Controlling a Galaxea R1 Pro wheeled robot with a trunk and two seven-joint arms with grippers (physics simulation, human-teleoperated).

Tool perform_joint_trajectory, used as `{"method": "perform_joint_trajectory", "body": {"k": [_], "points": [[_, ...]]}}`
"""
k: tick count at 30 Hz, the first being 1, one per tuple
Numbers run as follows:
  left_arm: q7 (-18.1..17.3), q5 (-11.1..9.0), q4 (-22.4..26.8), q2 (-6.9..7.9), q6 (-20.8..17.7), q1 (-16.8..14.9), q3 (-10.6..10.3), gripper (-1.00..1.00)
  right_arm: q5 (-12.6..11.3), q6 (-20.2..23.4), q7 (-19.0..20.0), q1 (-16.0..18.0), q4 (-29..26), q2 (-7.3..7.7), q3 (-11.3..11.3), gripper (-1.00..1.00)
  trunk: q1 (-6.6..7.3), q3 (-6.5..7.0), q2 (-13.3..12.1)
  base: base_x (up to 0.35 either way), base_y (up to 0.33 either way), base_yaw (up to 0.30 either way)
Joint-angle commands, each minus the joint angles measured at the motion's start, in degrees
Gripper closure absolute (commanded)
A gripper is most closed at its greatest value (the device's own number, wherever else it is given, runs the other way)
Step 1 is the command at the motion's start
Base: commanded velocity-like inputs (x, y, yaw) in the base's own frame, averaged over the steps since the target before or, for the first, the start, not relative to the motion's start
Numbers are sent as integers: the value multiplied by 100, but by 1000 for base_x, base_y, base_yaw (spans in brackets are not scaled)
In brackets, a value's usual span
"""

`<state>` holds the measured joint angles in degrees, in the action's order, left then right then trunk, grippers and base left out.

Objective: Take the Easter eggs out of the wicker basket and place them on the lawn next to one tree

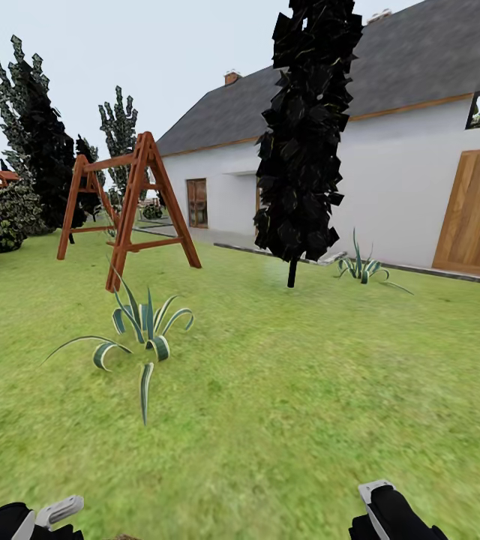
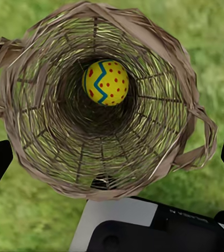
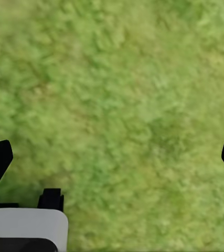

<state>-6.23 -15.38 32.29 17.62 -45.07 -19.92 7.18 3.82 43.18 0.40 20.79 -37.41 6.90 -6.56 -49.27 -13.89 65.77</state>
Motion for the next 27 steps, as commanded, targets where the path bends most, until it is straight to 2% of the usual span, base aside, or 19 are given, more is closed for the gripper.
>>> {"method": "perform_joint_trajectory", "body": {"k": [1,27], "points": [[-37,34,5,-3,-29,-4,24,-100,33,32,6,4,-8,5,-29,-100,-23,-27,47,0,0,0],[-37,35,-3,-10,-19,-4,21,-100,40,33,5,4,-3,-4,-29,-100,-594,-696,1090,0,0,0]]}}
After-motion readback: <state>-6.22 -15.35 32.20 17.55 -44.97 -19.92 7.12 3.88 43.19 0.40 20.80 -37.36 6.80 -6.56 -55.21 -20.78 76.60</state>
